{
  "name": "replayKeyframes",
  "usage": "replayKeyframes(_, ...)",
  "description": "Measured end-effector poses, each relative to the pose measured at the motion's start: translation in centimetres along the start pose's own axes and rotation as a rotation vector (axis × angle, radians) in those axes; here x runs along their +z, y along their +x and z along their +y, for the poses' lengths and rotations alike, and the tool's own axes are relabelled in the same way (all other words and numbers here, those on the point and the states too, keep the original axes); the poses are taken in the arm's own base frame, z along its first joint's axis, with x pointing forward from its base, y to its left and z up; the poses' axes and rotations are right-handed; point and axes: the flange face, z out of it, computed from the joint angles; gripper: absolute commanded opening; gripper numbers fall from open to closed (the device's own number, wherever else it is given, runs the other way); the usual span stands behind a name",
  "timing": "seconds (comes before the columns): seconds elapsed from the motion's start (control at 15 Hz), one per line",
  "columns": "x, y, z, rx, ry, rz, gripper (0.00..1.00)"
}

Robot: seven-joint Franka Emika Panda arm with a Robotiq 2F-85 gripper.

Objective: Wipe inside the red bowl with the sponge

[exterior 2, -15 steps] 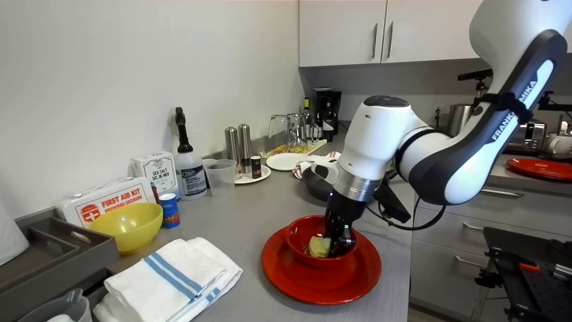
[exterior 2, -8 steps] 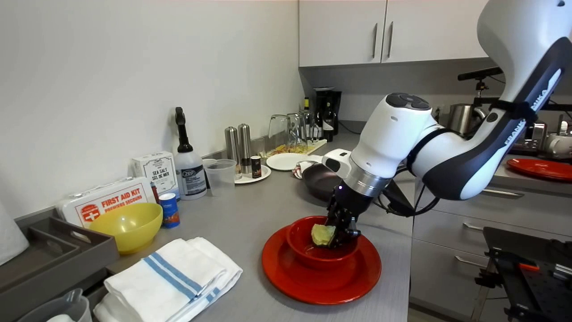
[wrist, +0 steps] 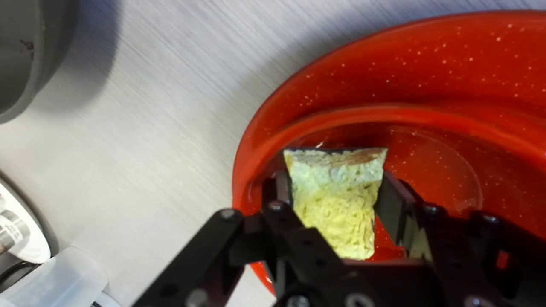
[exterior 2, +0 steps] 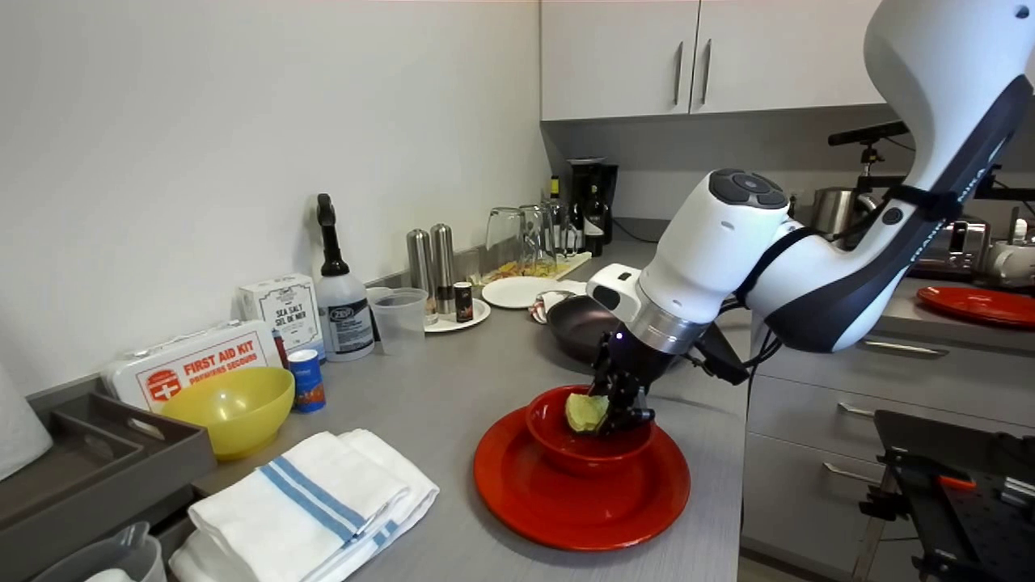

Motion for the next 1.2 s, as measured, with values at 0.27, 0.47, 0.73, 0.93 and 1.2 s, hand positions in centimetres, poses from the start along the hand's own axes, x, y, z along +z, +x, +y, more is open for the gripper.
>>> replayKeyframes(0.27, -0.1, 0.2, -0.9, -0.001, 0.005, -0.003, 0.25)
replayKeyframes(0.47, 0.1, 0.3, -2.3, 0.035, 0.034, -0.031, 0.25)
replayKeyframes(0.73, -0.2, 1.4, -4.5, 0.128, 0.116, -0.059, 0.25)
replayKeyframes(0.93, -0.7, 2.5, -5.7, 0.179, 0.178, -0.085, 0.25)
replayKeyframes(1.2, -1.0, 3.4, -6.1, 0.243, 0.296, -0.176, 0.25)
